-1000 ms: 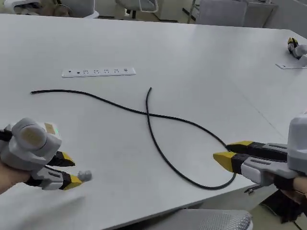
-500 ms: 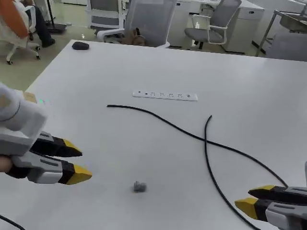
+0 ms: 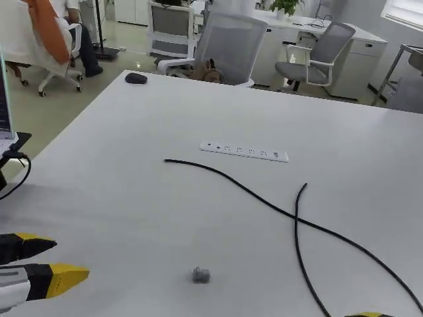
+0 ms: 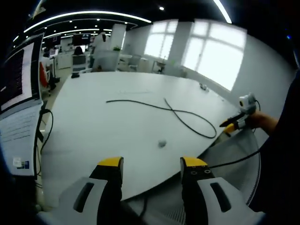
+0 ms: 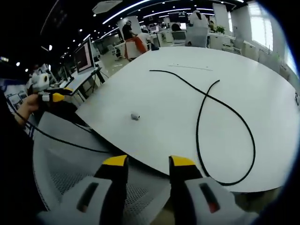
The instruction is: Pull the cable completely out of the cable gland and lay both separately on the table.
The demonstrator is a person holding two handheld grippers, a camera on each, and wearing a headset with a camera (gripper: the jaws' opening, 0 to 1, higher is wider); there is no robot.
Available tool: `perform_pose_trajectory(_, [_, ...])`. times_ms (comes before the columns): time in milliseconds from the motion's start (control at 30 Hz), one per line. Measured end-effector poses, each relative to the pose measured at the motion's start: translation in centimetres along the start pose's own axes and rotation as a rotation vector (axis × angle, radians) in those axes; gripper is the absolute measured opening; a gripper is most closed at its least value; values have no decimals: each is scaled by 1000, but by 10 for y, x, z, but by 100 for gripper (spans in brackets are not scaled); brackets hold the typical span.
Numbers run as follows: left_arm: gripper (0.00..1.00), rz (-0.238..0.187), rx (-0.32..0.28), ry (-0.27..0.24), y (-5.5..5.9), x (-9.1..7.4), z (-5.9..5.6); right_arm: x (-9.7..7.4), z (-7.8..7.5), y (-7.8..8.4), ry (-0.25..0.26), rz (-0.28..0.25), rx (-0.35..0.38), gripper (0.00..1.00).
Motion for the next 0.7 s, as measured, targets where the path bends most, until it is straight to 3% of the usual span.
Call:
perform_pose_trajectory(200, [55, 64, 21, -23, 11, 3, 2, 4, 1, 4, 0, 39, 21, 42])
perform_pose_trajectory(500, [54, 49, 23, 22, 5, 10, -10, 13, 9, 2, -20, 53, 16, 44])
perform_pose_trajectory(700, [54, 59, 33, 39, 5, 12, -10, 14, 10, 3, -27, 69, 10, 44])
Point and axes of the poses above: the centre of the closed fingertips' face, and the gripper's own axes: x roughly forward along the fingers, z roughly to its left, y roughly out of its underside, the point moved 8 cm from there along -x, roughly backward along the fingers, and after that the axes turned 10 degrees about -y, right-handed, at the moved point
